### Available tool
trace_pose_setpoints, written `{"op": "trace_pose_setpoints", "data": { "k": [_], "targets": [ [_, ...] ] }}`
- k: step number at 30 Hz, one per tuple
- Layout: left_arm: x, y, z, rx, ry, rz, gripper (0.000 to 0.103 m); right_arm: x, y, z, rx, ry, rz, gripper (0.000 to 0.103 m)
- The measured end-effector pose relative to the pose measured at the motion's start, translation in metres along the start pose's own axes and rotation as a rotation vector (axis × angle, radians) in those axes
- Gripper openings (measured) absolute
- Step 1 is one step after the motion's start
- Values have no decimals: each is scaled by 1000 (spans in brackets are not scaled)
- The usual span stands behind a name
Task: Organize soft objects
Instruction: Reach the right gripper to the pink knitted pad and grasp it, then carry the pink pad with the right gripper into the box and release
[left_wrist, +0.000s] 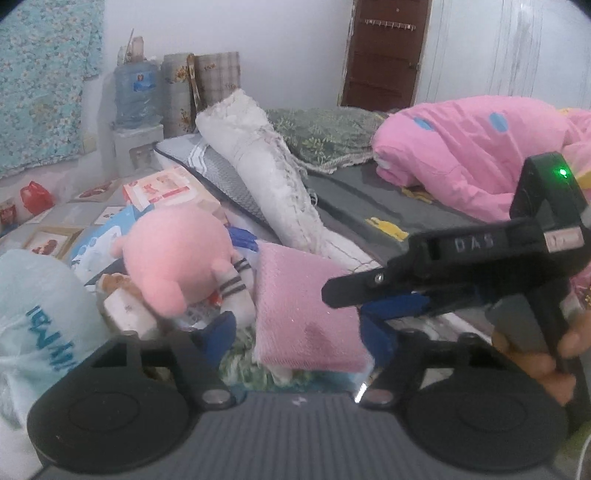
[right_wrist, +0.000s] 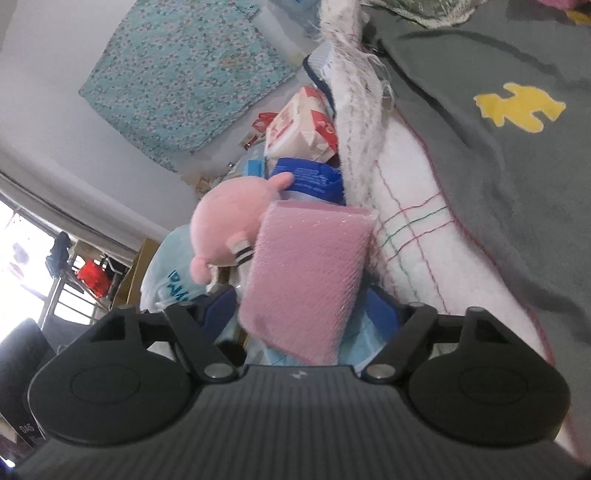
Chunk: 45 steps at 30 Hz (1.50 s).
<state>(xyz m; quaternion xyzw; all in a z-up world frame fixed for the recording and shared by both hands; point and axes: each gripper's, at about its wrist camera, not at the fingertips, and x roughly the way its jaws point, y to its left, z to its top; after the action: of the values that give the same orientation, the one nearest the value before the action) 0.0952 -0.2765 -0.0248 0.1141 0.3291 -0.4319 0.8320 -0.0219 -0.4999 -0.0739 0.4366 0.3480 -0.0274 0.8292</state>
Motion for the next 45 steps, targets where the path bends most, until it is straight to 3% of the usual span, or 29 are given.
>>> {"op": "trace_pose_setpoints", "data": {
  "k": [5,7,15,26,31,37,45],
  "targets": [
    [24,-1,4,14,50,5,54,14,-13,2,24,-22,23,63],
    [26,-1,3,-1,53,2,54,17,-15,2,12,-27,19,55],
    [1,-13,-14,44,80,-49,61,8,-6,-9,-47,-22,56,53],
    [19,-12,-14,16,125,6,66,20,-4,-20,-88,-25,18,44],
    [-3,-18,-11,61,61,58,65,12,12,-24,-109,-49,33,38],
    [-42,-28,-7,120,-58,115,65,-8,52,-34,-228,-122,33,38],
    [-86,-18,-7,94,-158,147,65,-27,104,-42,-357,-180,34,38]
  ]
}}
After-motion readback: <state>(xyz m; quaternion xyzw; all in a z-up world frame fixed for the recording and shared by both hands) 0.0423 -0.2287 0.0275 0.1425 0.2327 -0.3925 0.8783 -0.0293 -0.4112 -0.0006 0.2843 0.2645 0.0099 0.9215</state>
